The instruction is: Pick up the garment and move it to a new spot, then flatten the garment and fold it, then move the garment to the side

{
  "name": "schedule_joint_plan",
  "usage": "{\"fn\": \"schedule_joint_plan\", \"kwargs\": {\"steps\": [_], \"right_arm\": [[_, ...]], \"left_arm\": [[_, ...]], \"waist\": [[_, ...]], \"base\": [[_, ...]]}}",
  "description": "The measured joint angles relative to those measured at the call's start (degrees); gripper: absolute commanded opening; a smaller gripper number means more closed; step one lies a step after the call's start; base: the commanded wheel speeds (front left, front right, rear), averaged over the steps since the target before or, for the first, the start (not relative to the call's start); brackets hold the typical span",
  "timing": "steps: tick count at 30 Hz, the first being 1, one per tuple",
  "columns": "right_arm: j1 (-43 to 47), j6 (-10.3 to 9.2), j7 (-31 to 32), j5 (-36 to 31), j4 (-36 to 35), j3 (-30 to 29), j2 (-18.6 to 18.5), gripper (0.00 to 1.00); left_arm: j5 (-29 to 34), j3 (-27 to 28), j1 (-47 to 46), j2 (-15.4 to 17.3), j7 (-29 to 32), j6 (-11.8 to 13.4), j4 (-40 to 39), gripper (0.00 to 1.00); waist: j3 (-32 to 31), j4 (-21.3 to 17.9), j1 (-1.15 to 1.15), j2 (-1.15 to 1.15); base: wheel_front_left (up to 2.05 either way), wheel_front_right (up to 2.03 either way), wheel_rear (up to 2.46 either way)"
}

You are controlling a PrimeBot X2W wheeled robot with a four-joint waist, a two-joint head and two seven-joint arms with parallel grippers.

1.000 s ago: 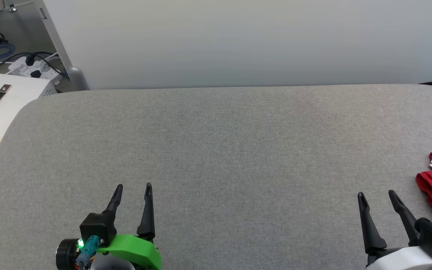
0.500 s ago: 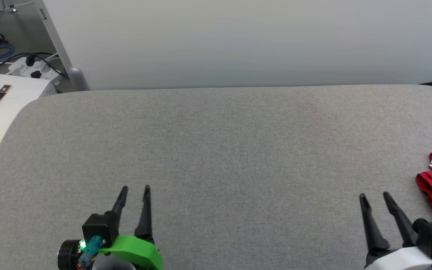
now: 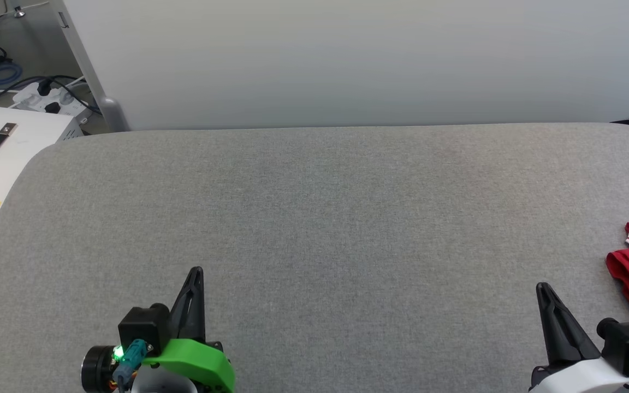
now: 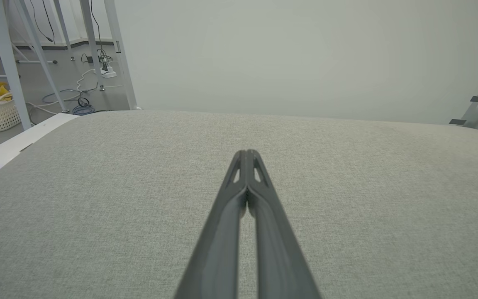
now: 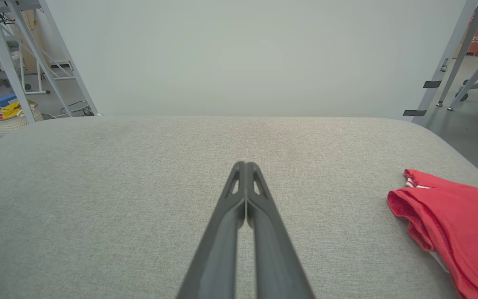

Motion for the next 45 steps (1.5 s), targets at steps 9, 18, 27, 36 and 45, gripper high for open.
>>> {"fn": "schedule_joint_plan", "kwargs": {"steps": [9,18,27,36,45], "right_arm": [[-1.09,0.0,-0.01,-0.43,0.85,0.1,0.0,0.0],[-2.25,0.0,-0.01,-1.52,2.13,0.23,0.01,0.0],[-3.0,0.0,-0.01,-2.02,3.12,0.32,0.01,0.0],[-3.76,0.0,-0.01,-2.5,4.12,0.4,0.01,0.0],[-4.89,0.0,-0.01,-2.96,5.24,0.56,0.01,0.0]], "left_arm": [[1.32,1.24,0.0,-0.89,1.0,-0.51,-0.69,0.0],[3.55,2.91,0.0,-1.54,2.44,-1.44,-1.26,0.0],[4.9,4.05,0.0,-2.46,3.48,-1.96,-1.94,0.0],[6.61,5.13,0.0,-3.02,4.46,-2.46,-2.63,0.0],[8.25,6.75,0.0,-3.82,5.55,-3.07,-3.13,0.0]], "waist": [[0.04,0.04,0.0,0.0],[0.1,0.09,0.0,0.0],[0.13,0.13,0.0,0.0],[0.17,0.16,0.0,0.0],[0.22,0.21,0.0,0.0]], "base": [[0.0,0.0,0.0],[0.0,0.0,0.0],[0.0,0.0,0.0],[0.0,0.0,0.0],[0.0,0.0,0.0]]}}
